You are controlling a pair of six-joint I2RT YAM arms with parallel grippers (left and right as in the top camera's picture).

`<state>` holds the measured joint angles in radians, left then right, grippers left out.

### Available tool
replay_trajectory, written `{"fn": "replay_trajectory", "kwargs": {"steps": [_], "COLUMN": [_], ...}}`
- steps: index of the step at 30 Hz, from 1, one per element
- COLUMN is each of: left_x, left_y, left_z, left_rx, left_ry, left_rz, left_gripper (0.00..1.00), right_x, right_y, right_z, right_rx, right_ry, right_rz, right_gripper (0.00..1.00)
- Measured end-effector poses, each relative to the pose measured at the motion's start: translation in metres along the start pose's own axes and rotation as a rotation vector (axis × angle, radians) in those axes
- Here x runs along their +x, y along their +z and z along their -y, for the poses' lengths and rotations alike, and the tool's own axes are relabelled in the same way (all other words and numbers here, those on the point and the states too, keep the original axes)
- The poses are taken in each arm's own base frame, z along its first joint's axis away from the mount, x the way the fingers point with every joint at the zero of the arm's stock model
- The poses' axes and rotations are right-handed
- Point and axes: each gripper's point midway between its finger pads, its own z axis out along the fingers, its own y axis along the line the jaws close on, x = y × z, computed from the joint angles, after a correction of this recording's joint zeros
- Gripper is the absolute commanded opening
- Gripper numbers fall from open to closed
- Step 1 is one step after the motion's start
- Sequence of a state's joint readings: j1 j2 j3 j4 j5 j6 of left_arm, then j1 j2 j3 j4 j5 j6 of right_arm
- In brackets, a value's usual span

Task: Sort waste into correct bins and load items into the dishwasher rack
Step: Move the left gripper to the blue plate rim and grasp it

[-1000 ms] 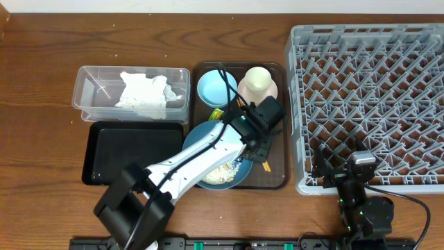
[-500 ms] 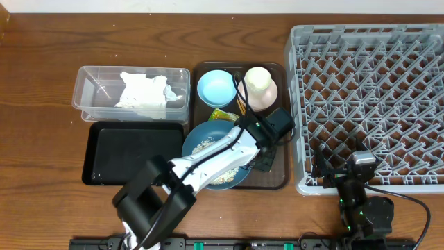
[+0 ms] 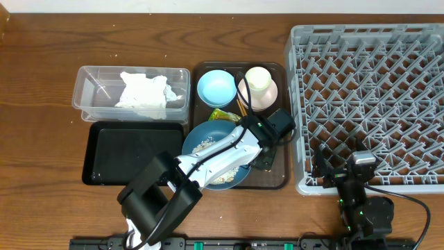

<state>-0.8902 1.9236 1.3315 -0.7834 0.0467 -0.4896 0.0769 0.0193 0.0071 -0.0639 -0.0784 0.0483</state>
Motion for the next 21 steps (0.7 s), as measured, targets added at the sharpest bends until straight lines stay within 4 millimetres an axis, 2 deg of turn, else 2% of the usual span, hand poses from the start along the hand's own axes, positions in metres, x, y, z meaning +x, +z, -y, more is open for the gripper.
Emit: {"fn": "replay_trajectory", "kwargs": {"steps": [7, 17, 21], "left_x": [0.0040, 0.0037, 0.0062], "left_y": [0.0000, -0.0012, -0.0078], "left_z": [-0.0027, -0.0042, -0.0062], "left_rx": [-0.012, -0.022, -0.025], "left_ry": [-0.007, -0.005, -0.005], "left_rz": [-0.016, -0.010, -0.011], "left_gripper": [0.06, 0.06, 0.06], "right_x": [0.0000, 0.0000, 0.0001], "right_y": [0.0000, 0.0000, 0.0000], "right_z": [0.0000, 0.0000, 0.0000], "right_rx": [0.000, 0.000, 0.000], "right_ry": [0.000, 0.000, 0.000], "right_rz": [0.000, 0.000, 0.000], "right_gripper": [0.99, 0.99, 0.99]}}
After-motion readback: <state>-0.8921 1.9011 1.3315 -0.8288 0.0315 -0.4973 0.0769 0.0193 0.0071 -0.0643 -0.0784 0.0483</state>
